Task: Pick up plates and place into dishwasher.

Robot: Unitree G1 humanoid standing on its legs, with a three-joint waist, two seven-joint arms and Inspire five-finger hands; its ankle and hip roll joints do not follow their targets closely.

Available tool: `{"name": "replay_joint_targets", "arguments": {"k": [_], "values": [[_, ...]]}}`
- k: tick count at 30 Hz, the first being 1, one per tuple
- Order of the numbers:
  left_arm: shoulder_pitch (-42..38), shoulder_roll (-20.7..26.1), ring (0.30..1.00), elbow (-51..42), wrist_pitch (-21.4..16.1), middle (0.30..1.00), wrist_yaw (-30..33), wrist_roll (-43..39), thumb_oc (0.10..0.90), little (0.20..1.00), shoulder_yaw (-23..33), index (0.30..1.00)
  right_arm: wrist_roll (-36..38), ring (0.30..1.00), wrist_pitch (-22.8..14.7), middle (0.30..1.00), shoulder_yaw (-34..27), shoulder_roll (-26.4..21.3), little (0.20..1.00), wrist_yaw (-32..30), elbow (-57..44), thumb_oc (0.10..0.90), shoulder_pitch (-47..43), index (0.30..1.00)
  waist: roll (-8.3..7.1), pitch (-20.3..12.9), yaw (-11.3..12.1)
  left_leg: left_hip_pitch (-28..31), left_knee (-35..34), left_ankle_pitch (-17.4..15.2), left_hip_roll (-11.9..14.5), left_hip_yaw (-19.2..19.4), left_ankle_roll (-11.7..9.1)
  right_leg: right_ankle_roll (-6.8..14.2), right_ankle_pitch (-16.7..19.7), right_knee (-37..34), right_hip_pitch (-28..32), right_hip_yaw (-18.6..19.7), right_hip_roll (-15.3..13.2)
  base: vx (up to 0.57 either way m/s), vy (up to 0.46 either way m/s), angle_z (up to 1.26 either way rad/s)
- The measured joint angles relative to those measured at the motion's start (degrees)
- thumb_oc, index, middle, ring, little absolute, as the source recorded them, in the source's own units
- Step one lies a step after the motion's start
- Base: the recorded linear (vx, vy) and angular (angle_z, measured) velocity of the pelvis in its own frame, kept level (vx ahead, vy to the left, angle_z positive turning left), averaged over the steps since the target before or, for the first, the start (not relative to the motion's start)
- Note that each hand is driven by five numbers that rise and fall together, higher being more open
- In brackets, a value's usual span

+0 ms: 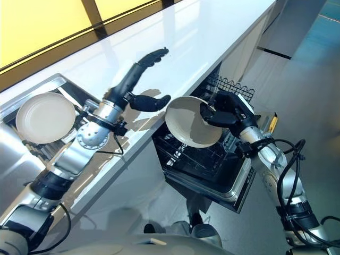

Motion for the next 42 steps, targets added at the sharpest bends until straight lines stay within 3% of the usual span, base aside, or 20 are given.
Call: {"name": "replay_joint_targets", "arguments": {"k": [10,14,24,36,42], "values": [[15.72,5.0,0.9,-3.84,-0.74,0.9,-3.97,-0.43,0.8,0.9,16.61,0.9,-4.81,0.3,-0.51,0.3,-7.59,-0.09,0.2,-2.82,-0.3,0.1,4.4,0.3,1.17,0.55,4.35,-1.66,-0.01,0.7,-0.36,-2.61,0.21,0.12,-0.17,-0.02,-0.22,-2.58,-0.52,0.0,-0.018,0.14],[23.21,5.3,0.9,-4.44,-3.16,0.9,-4.27,-1.47,0.8,0.9,24.87,0.9,-9.01,0.3,-0.72,0.3,-11.52,-0.47,0.2,-3.49,-1.09,0.1,7.37,0.3,1.74,0.89,5.82,-1.95,0.01,0.74,-0.55,-3.59,0.26,0.24,-0.45,0.0,-0.07,-3.65,-0.74,0.02,-0.009,0.13],[31.8,5.25,0.9,-3.52,-3.46,0.9,4.35,-1.3,0.8,0.9,36.05,0.9,-17.12,0.3,-0.79,0.3,-15.9,-2.86,0.2,-7.21,-1.22,0.1,10.49,0.3,1.99,1.03,8.29,-2.36,0.03,1.14,-1.29,-5.34,0.55,0.83,-0.99,0.0,0.64,-5.36,-1.43,0.01,-0.008,0.12],[34.07,5.1,0.9,2.44,-3.01,0.9,7.4,-1.46,0.8,0.9,37.47,0.9,-23.5,0.3,-0.44,0.3,-16.83,-5.43,0.2,-6.43,-0.93,0.1,11.45,0.3,1.98,1.02,8.14,-2.25,0.03,1.16,-1.19,-5.35,0.55,0.91,-1.04,0.01,0.78,-5.13,-1.42,0.0,0.002,0.01],[32.59,5.1,0.9,2.72,-3.49,0.9,7.3,-1.44,0.8,0.9,33.81,0.9,-28.33,0.3,0.86,0.3,-9.48,-4.89,0.2,-8.03,4.8,0.1,9.46,0.3,1.91,0.97,8.74,-2.09,0.04,1.21,-1.27,-5.69,0.59,0.9,-1.04,0.01,1.1,-5.37,-1.44,0.0,0.0,0.0]]}}
